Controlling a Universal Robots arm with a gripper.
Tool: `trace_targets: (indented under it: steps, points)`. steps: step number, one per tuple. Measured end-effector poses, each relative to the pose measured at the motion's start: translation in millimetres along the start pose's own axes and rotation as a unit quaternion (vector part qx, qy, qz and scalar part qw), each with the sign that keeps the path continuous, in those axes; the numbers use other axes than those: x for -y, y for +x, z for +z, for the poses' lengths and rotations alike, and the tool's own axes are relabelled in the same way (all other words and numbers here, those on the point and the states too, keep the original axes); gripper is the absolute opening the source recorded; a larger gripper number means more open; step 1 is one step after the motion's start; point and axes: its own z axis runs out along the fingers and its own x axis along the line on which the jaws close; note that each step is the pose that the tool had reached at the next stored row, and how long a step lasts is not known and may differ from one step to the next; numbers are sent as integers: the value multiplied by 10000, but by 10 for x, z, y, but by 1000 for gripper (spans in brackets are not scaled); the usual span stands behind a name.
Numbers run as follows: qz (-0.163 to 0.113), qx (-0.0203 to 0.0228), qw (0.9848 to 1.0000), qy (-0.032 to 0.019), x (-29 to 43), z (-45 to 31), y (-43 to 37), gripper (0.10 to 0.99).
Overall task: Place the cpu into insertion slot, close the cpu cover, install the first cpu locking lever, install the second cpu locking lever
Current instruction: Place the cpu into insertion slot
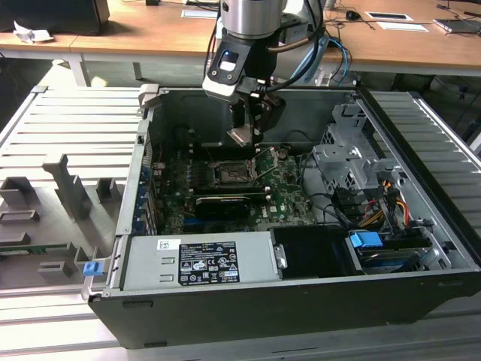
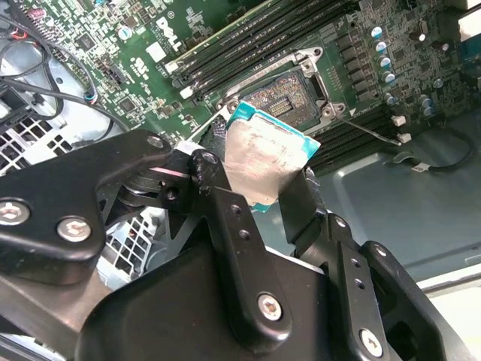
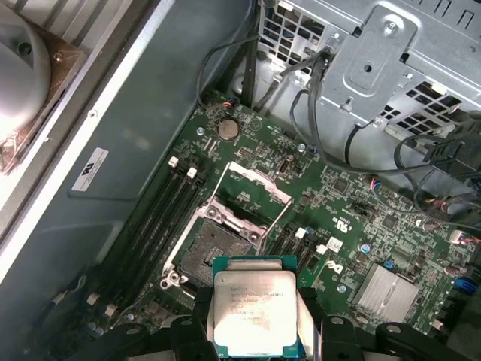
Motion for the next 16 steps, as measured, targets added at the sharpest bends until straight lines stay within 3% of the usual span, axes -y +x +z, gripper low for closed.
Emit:
trace_targets:
  steps: [9, 16]
  points:
    - [74, 6, 10000, -2, 1, 9, 0, 525]
    - [434, 41, 9990, -5, 2, 25, -1, 525]
